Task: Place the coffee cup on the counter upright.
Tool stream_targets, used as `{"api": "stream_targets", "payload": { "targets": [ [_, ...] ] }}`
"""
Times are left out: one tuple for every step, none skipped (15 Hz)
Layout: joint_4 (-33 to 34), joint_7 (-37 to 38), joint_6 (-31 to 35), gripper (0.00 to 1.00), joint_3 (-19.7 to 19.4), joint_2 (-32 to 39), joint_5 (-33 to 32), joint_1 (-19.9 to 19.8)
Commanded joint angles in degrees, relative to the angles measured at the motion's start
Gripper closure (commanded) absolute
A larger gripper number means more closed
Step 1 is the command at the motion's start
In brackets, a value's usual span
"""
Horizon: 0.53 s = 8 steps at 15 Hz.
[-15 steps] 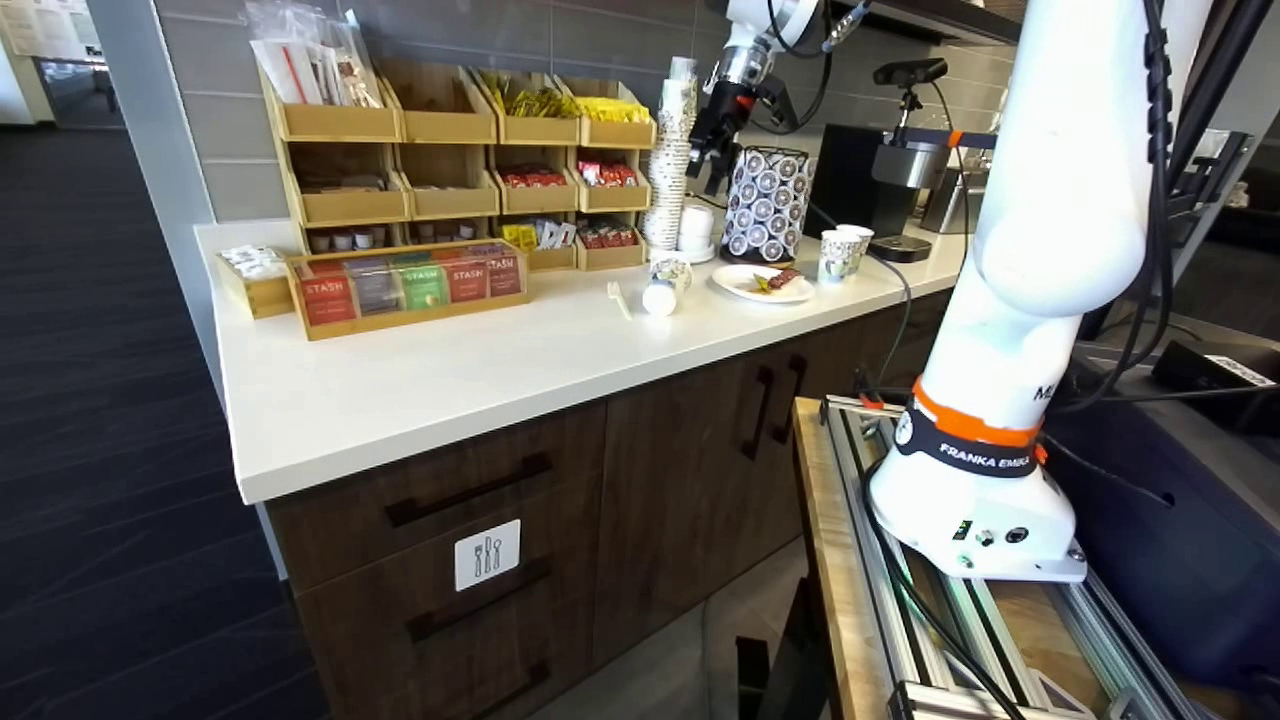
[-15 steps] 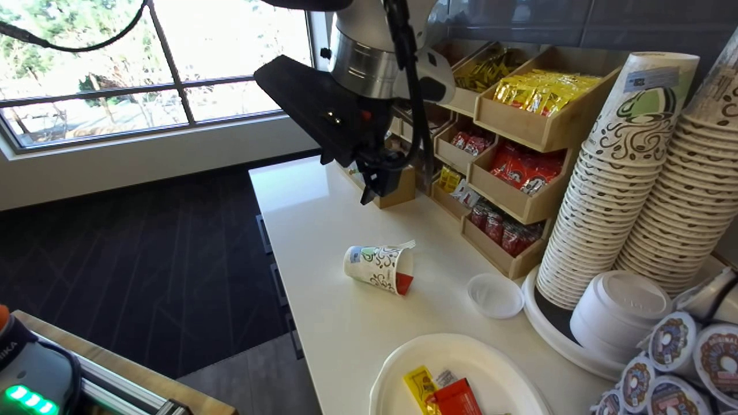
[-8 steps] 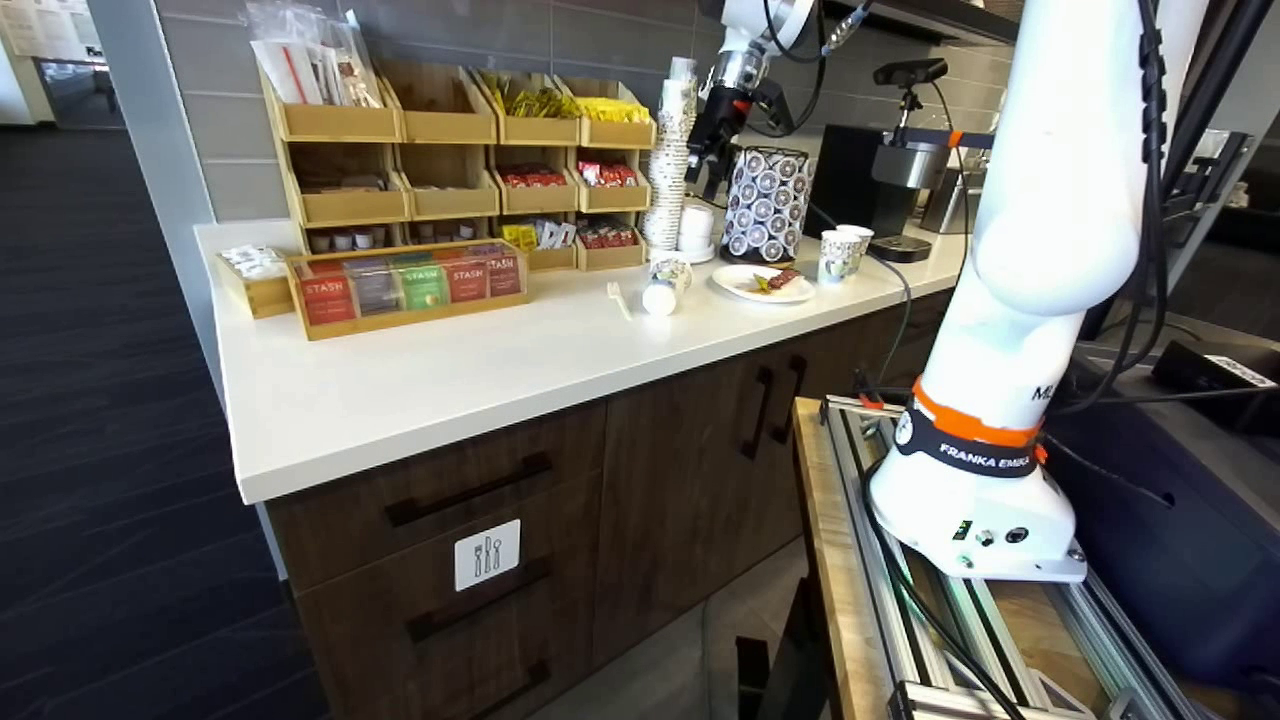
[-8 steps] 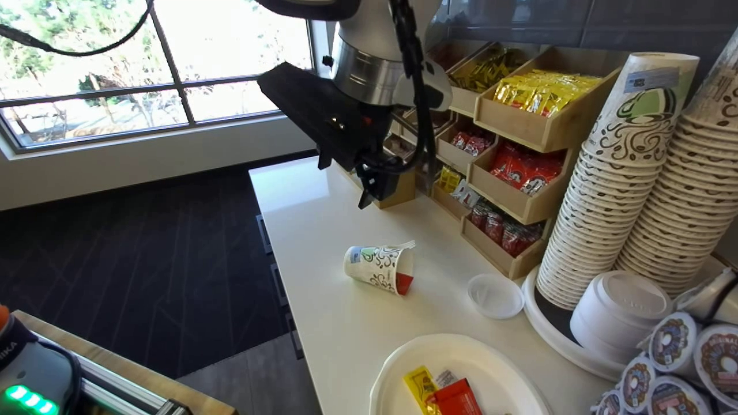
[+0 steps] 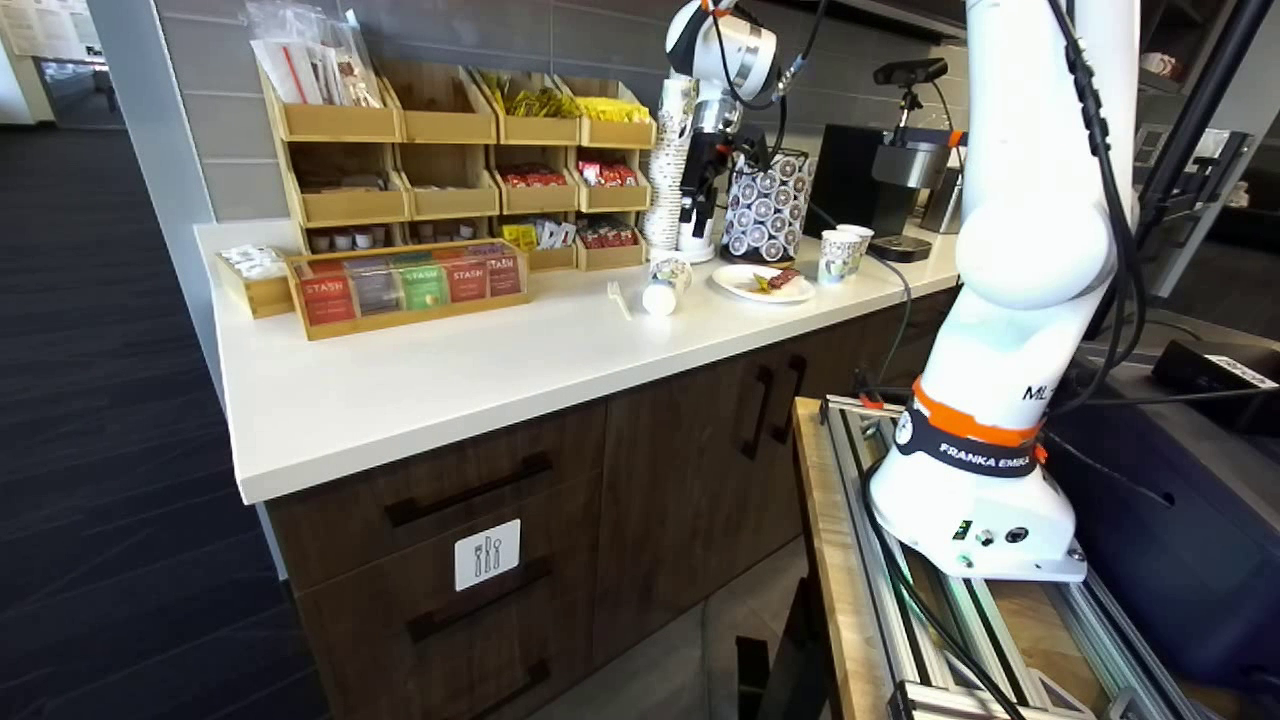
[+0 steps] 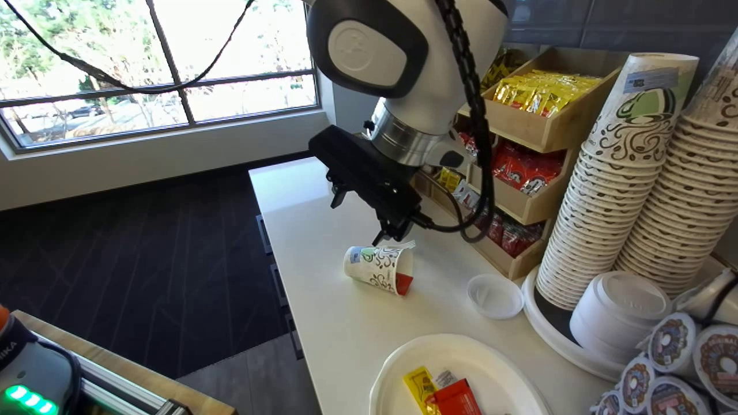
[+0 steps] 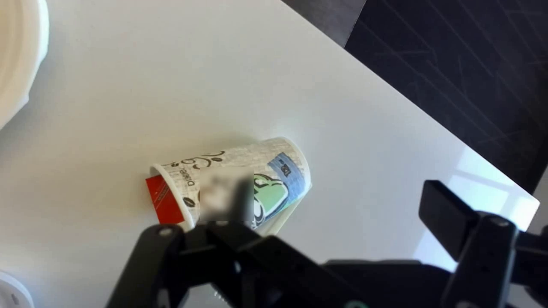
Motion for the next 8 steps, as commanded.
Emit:
{"api": "stream_targets", "payload": {
  "targets": [
    [7.5,-3.3,-3.6,0.0,5.0,6.3,1.2,-6.5],
    [8.9,-3.4,-4.3,0.0,6.2,7.2,0.9,-7.8],
    [10.3,-3.8,-4.2,0.0,7.3,8.3,0.8,-9.1],
    [11.7,-3.8,-4.8,0.0,8.4,9.4,0.9,-10.3],
    [12.9,-3.8,-4.8,0.0,9.4,10.4,1.0,-11.4],
    [14.1,-3.8,-5.1,0.0,10.4,11.3,0.7,-12.4],
    [15.0,-3.8,-4.7,0.0,11.3,12.2,0.6,-13.3],
    [15.7,-3.8,-4.5,0.0,12.1,13.0,0.3,-14.0]
  ]
}}
